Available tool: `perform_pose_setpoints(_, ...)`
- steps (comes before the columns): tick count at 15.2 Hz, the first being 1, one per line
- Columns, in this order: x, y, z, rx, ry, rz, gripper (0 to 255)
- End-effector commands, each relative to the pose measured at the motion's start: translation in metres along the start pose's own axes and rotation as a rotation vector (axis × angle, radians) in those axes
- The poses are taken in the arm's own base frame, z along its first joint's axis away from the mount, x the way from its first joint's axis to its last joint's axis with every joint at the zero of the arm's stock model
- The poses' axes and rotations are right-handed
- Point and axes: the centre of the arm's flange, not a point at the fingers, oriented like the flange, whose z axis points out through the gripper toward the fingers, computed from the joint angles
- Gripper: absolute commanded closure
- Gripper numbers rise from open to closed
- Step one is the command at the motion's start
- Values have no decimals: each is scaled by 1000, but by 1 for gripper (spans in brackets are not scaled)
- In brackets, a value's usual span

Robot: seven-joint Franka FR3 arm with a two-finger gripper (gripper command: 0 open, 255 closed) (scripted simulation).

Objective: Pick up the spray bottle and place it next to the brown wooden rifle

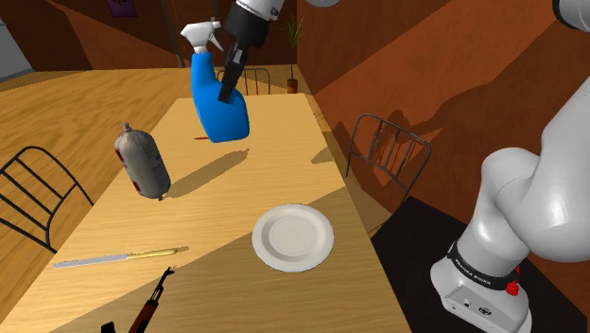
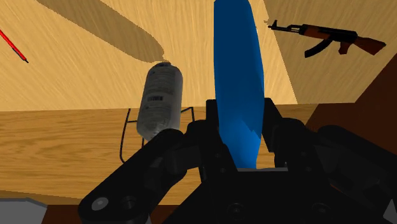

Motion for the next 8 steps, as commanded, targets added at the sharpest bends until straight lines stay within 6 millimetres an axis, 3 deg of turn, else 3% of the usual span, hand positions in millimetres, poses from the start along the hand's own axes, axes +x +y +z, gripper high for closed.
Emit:
perform_pose_setpoints(1,6,-26,4,-1,1,1,255)
perform_pose_setpoints(8,32,-114,17,-1,1,1,255)
